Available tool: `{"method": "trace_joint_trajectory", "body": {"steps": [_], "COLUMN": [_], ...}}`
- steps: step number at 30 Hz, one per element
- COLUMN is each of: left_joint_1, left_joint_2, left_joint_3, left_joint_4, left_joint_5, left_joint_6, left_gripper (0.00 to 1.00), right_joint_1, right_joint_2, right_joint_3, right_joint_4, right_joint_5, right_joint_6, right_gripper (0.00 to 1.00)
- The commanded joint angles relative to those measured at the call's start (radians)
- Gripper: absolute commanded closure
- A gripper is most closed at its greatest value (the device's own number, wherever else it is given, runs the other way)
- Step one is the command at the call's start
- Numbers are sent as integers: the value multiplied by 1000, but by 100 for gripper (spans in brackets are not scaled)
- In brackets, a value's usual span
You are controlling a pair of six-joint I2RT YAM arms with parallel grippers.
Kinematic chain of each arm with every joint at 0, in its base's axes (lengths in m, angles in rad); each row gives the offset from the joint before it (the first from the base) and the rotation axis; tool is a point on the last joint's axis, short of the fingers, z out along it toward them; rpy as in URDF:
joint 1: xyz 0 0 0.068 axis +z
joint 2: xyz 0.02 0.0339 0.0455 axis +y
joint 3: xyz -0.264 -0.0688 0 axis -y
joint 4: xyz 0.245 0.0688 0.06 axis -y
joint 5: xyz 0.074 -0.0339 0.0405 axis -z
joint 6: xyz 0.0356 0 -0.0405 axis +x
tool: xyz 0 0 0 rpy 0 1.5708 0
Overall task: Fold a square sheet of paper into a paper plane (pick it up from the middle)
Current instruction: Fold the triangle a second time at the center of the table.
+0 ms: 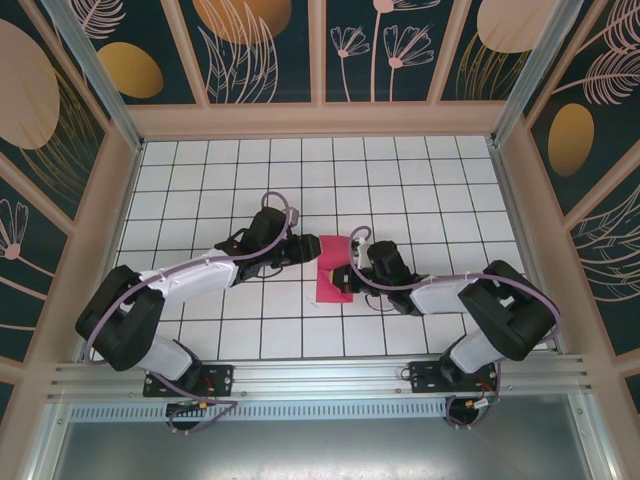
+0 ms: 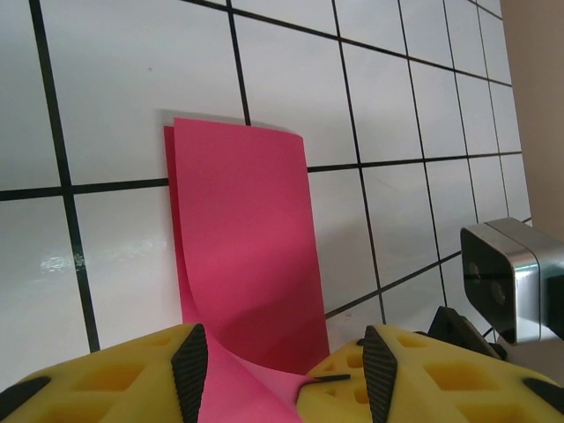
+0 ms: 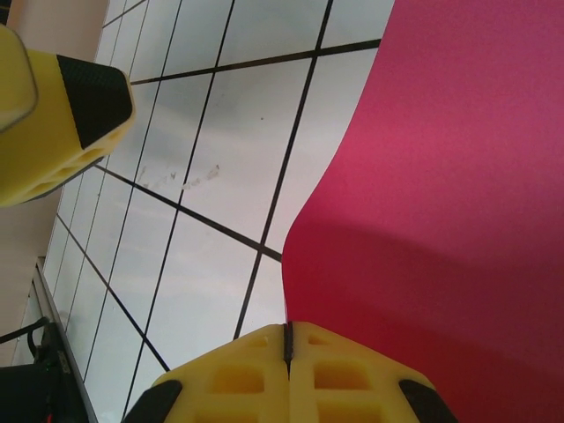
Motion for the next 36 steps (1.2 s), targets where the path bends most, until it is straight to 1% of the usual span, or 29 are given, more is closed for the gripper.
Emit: {"method": "trace_joint_trajectory", "body": {"steps": [1, 6, 10, 13, 15, 18, 19, 24, 32, 34, 36], "left_joint_1": [0, -1, -1, 0, 0, 1, 0, -1, -2, -1, -2], "left_joint_2": [37, 73, 121, 178, 235, 323, 351, 431, 499, 512, 520], "left_joint_3": [8, 11, 53, 121, 172, 281, 304, 339, 355, 365, 374], "left_joint_4": [35, 51, 54, 45, 37, -23, -27, -22, -84, -105, -131], "left_joint_5": [68, 91, 81, 82, 82, 67, 81, 99, 69, 64, 56], "left_joint_6": [36, 43, 28, 31, 37, 57, 63, 65, 91, 108, 130], "left_gripper": [50, 49, 50, 51, 55, 57, 58, 60, 63, 63, 63], "right_joint_1": [-32, -62, -83, -98, -102, -108, -109, -113, -120, -123, -123], "right_joint_2": [24, 54, 79, 99, 99, 104, 104, 90, 55, 54, 54], "right_joint_3": [-17, -14, -12, -10, -10, -10, -10, -8, 24, 37, 47], "right_joint_4": [77, 90, 106, 116, 112, 110, 114, 109, -8, -36, -60], "right_joint_5": [-73, -119, -147, -178, -180, -187, -195, -205, -186, -186, -192], "right_joint_6": [34, 33, 36, 35, 31, 25, 25, 16, -50, -65, -78], "right_gripper": [100, 100, 100, 100, 100, 100, 100, 100, 99, 98, 95]}}
